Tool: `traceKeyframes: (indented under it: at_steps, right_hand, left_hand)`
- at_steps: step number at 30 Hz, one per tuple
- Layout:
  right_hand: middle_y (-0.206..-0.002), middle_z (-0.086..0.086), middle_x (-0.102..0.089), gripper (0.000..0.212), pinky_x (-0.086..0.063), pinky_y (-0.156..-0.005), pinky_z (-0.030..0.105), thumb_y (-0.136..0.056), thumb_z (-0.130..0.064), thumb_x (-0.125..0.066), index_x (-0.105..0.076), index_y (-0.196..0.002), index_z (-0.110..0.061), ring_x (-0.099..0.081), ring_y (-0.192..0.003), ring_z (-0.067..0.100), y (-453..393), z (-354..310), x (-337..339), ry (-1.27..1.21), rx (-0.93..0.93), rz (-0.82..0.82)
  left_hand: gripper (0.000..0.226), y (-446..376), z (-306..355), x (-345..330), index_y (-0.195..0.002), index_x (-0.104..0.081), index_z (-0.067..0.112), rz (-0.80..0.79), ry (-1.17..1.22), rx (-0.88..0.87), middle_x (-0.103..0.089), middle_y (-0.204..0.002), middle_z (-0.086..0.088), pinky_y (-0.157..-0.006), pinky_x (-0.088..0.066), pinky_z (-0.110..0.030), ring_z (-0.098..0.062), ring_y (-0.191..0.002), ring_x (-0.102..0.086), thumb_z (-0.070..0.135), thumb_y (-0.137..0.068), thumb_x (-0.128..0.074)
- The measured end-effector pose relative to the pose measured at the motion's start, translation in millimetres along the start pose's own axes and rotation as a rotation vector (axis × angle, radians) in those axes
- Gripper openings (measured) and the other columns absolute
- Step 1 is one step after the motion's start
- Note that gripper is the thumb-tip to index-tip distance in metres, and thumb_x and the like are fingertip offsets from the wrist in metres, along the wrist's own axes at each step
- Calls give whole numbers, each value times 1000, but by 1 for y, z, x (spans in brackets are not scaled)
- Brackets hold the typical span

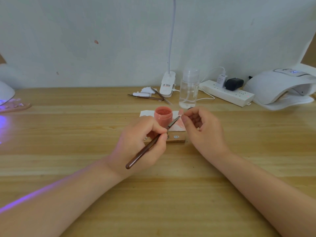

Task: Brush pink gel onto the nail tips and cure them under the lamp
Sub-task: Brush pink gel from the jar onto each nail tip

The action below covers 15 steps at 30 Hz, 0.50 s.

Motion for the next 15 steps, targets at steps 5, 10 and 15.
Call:
traceKeyframes:
  at_steps: [5, 10, 15]
  right_hand:
    - [-75, -8, -61, 11, -42, -60, 9, -87, -8, -65, -61, -86, -18, -54, -68, 2, 0, 0, -1, 22, 10, -14]
    - [-75, -6, -62, 6, -42, -61, 10, -87, -8, -65, -63, -88, -14, -55, -69, 6, 1, -1, -1, 30, 19, -27]
    - [-76, -4, -62, 5, -42, -61, 9, -87, -8, -65, -63, -89, -11, -56, -71, 7, 1, -1, -1, 34, 16, -24]
  left_hand:
    - [6, -2, -2, 0, -85, -63, 10, 37, -2, 98, -60, -80, 18, -69, -45, -15, -2, -73, -57, 16, -84, -62]
    - [3, -4, -3, -4, -87, -66, 14, 0, -30, 99, -58, -84, 24, -73, -40, -5, 12, -80, -54, 13, -84, -66]
    - [14, -1, 0, -3, -82, -66, 8, -24, -31, 42, -59, -75, 11, -68, -43, -15, 1, -71, -53, 20, -83, -59]
Point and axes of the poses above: each hand's wrist, its own y-axis away from the middle knuckle, its own x-axis out of the back of the hand, z = x × y, the point moved 4 cm from there along -y, towards the middle knuckle
